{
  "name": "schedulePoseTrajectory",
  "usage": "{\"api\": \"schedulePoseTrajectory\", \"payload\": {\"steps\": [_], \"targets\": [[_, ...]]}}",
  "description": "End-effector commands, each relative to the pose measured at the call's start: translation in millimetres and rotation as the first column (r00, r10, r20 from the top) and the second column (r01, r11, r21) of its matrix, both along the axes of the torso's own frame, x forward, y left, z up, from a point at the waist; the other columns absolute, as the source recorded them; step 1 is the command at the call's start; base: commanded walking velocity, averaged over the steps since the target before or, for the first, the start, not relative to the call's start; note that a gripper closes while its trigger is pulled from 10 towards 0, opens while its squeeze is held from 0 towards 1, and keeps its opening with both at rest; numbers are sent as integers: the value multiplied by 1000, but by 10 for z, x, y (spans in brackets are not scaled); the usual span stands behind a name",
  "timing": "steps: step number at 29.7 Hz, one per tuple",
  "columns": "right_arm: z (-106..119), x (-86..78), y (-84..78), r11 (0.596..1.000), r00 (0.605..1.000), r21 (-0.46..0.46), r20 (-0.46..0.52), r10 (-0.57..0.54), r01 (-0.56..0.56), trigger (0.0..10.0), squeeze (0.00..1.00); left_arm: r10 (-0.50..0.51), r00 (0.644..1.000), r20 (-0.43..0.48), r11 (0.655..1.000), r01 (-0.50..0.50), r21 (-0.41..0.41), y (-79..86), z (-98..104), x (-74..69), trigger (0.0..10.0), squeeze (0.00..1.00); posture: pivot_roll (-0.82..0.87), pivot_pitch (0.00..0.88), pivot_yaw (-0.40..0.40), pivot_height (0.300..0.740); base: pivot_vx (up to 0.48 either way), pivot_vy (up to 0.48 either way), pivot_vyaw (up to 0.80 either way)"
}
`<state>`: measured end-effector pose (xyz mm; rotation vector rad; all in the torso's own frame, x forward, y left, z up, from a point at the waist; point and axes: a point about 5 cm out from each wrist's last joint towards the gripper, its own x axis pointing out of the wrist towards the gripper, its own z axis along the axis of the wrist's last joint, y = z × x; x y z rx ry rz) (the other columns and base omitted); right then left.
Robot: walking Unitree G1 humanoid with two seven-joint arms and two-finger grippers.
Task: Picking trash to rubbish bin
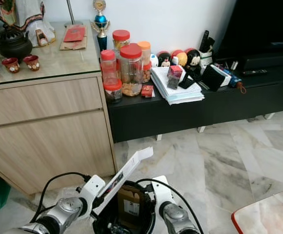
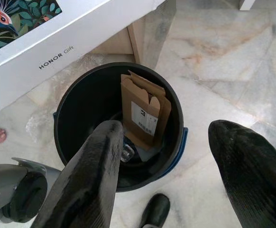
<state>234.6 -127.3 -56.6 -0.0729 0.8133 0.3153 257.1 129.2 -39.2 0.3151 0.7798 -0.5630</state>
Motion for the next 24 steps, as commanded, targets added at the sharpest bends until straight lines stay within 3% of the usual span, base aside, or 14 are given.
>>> {"api": "schedulePoseTrajectory", "payload": {"steps": [1,20,21,24], "targets": [[14,20,5,1000,1000,-2,7,5,-5,10000,0,-15,1000,-17,1000,16,12,7,-21,-27,10000,1000,11,27,-25,740,0,0,0],[20,27,10,1000,1000,4,13,1,-1,10000,0,-7,1000,-15,1000,7,2,9,-22,-30,10000,1000,14,28,-25,740,0,0,0],[19,26,11,1000,1000,4,13,0,0,10000,0,-6,1000,-8,1000,6,13,16,-20,-24,10000,455,14,28,-25,740,0,0,0],[19,25,11,1000,1000,4,13,-1,1,10000,0,-6,1000,-2,1000,6,20,21,-17,-20,10000,455,14,28,-25,740,0,0,0]]}}
